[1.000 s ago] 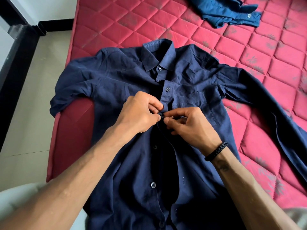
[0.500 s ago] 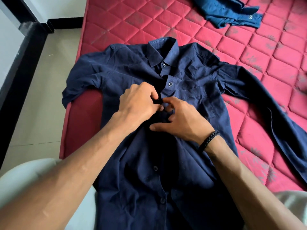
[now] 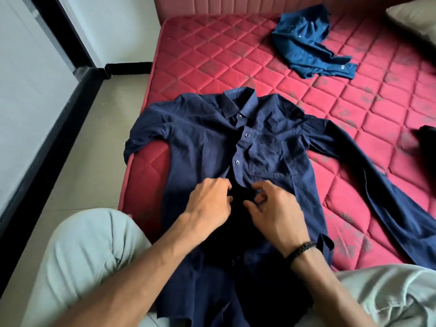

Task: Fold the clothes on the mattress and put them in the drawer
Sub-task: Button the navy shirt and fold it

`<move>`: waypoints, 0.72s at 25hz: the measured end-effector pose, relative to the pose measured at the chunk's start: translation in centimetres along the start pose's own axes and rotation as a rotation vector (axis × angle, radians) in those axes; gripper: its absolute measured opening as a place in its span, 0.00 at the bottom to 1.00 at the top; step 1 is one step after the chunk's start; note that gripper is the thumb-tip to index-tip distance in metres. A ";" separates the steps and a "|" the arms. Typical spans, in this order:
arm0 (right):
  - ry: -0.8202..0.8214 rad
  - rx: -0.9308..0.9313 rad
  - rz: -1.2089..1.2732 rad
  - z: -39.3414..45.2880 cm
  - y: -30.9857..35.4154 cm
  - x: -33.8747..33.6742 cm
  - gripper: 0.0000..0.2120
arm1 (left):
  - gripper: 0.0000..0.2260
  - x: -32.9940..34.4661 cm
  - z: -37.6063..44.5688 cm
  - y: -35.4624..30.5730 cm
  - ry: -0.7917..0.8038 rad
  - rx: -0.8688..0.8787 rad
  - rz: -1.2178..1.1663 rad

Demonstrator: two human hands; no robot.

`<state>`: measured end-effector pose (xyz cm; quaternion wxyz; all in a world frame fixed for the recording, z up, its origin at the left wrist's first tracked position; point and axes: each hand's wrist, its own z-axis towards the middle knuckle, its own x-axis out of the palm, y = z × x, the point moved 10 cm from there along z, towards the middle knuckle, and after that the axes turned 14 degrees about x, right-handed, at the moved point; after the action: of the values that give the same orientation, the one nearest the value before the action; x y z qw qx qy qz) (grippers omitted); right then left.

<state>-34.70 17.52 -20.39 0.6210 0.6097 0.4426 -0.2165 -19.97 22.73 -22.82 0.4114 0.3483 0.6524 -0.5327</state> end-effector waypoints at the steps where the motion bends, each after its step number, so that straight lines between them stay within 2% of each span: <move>1: 0.000 0.000 0.047 0.3 -0.1 0.5 0.14 | 0.12 0.0 0.4 0.2 0.004 -0.011 -0.007; 5: 0.032 -0.033 0.049 0.7 -0.2 2.1 0.10 | 0.07 0.2 1.0 0.5 0.011 -0.054 -0.025; 8: 0.059 0.016 -0.049 0.9 -1.0 2.9 0.19 | 0.03 -0.3 1.1 0.5 -0.041 -0.047 -0.051; 9: 0.055 0.024 -0.104 0.8 -1.0 3.1 0.19 | 0.03 -0.7 1.0 0.4 -0.066 -0.038 -0.043; 12: -0.032 -0.032 -0.144 0.4 -0.1 2.5 0.09 | 0.04 -2.4 0.2 -0.1 -0.136 0.010 0.009; 15: -0.064 0.023 -0.007 1.0 -1.0 1.1 0.08 | 0.05 -3.5 -1.3 -0.2 -0.208 0.035 -0.063; 18: 0.043 0.150 0.190 1.9 -2.9 1.2 0.11 | 0.05 -3.5 -2.4 0.3 -0.253 0.003 -0.224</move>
<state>-35.83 15.57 -23.28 0.5818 0.6981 0.3785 -0.1758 -18.63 25.13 -19.51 0.4278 0.2041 0.6294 -0.6158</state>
